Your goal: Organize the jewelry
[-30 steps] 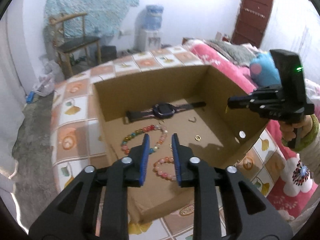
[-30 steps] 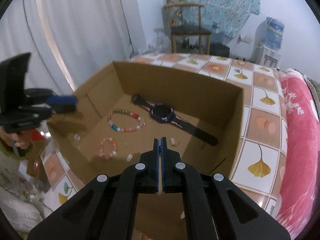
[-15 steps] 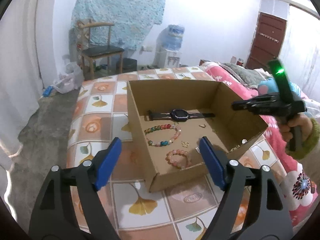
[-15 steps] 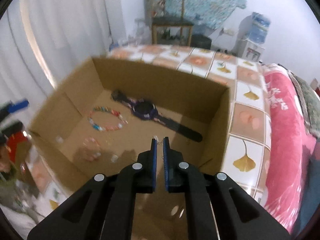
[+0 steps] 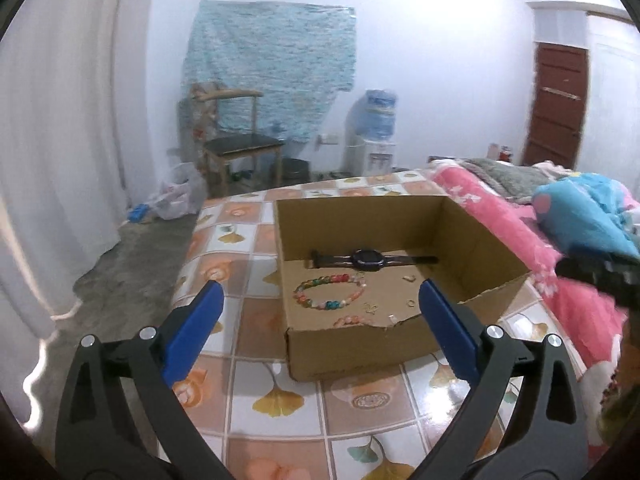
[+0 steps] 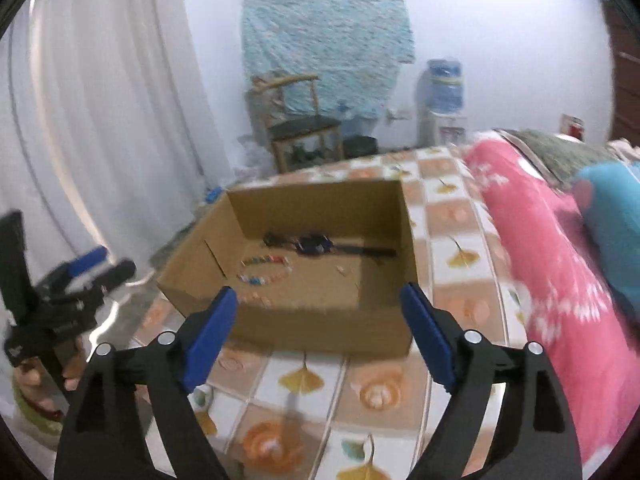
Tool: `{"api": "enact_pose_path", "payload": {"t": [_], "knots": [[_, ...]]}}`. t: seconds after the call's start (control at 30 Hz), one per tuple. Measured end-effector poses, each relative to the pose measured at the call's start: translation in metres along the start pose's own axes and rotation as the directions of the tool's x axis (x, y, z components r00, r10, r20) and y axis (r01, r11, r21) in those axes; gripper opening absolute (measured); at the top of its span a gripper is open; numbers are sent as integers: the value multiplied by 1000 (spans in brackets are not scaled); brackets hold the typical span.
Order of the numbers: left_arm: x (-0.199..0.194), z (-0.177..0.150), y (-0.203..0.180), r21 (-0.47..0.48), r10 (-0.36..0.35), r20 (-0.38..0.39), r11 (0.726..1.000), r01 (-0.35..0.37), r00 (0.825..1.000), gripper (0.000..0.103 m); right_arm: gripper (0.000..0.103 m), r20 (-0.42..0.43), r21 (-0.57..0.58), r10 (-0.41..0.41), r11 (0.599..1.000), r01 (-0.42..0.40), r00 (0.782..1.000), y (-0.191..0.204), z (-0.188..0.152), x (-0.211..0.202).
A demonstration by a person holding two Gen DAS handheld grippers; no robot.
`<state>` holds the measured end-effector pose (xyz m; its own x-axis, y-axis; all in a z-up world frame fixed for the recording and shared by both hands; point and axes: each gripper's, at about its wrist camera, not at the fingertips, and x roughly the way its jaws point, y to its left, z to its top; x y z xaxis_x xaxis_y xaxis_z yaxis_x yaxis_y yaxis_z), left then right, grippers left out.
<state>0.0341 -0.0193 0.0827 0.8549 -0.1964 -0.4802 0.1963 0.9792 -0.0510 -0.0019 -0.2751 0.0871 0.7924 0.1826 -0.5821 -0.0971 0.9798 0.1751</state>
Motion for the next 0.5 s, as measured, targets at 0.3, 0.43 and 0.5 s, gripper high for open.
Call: {"api": "enact_pose_path", "payload": {"t": [0.3,0.43,0.5], "knots": [[4,-5,-27,49,204,-26,978,-202,979,95,94,-52,-55,-236,971,234,970,16,-16,14],[13,-3,-37,73,230,-113,972,-222,967,95,96,-48,-31,-232,972,231,971,14,-15,12],[15,-4,-41,75,242,-148,970,-233,959,95,96,-64,-9,-231,973,231,971,12,-14,14]]}}
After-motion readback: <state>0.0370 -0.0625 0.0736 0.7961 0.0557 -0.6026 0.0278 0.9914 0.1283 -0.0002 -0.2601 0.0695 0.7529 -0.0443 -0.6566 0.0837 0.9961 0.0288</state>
